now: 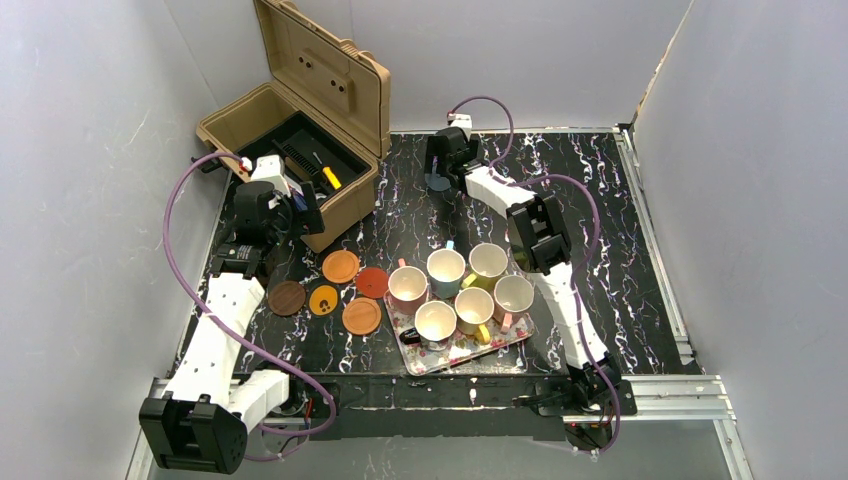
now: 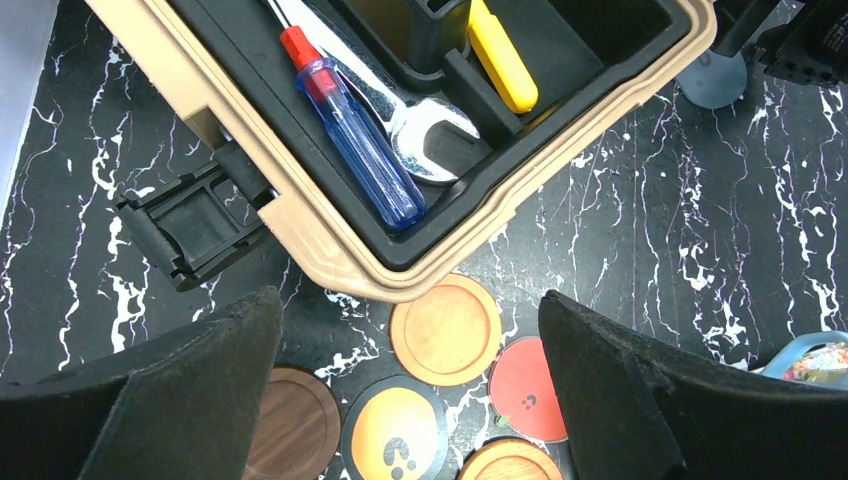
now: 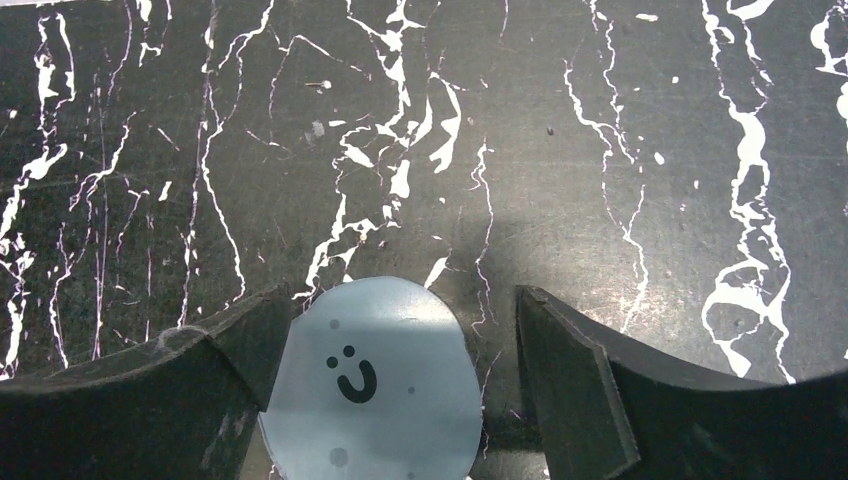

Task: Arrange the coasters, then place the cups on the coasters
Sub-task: Move the coaster to the center of the board.

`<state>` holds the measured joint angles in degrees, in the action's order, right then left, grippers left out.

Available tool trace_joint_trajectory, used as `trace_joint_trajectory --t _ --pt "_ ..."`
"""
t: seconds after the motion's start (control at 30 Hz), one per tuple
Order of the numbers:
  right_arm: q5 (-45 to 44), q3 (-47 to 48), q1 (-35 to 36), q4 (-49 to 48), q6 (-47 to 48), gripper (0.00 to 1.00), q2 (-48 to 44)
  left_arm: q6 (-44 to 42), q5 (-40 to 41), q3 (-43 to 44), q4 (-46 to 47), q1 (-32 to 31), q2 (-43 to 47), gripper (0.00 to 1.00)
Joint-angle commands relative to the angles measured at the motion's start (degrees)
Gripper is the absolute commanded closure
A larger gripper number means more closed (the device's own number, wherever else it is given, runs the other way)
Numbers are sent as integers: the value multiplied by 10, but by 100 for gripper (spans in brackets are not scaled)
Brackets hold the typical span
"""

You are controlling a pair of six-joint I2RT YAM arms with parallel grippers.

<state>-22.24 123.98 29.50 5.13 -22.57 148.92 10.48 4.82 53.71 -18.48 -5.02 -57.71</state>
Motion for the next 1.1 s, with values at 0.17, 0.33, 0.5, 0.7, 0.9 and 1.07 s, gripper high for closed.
trace_joint_trajectory --t 0.17,0.33,0.5,0.7,0.9,1.07 --pt "90 -65 -4 81 47 1 -40 1 -9 11 -8 -1 6 2" --pt "98 -123 1 80 86 1 -113 3 -14 8 -3 -1 12 2" --pt "96 -205 19 74 116 1 -174 5 -16 5 0 -1 17 2" --pt "72 -264 53 69 132 2 -202 6 -17 5 1 -1 16 2" --pt "19 -235 64 92 107 11 -166 6 -15 5 0 -1 19 2" --pt "-13 -198 63 109 82 21 -132 5 -12 7 -2 -1 20 2"
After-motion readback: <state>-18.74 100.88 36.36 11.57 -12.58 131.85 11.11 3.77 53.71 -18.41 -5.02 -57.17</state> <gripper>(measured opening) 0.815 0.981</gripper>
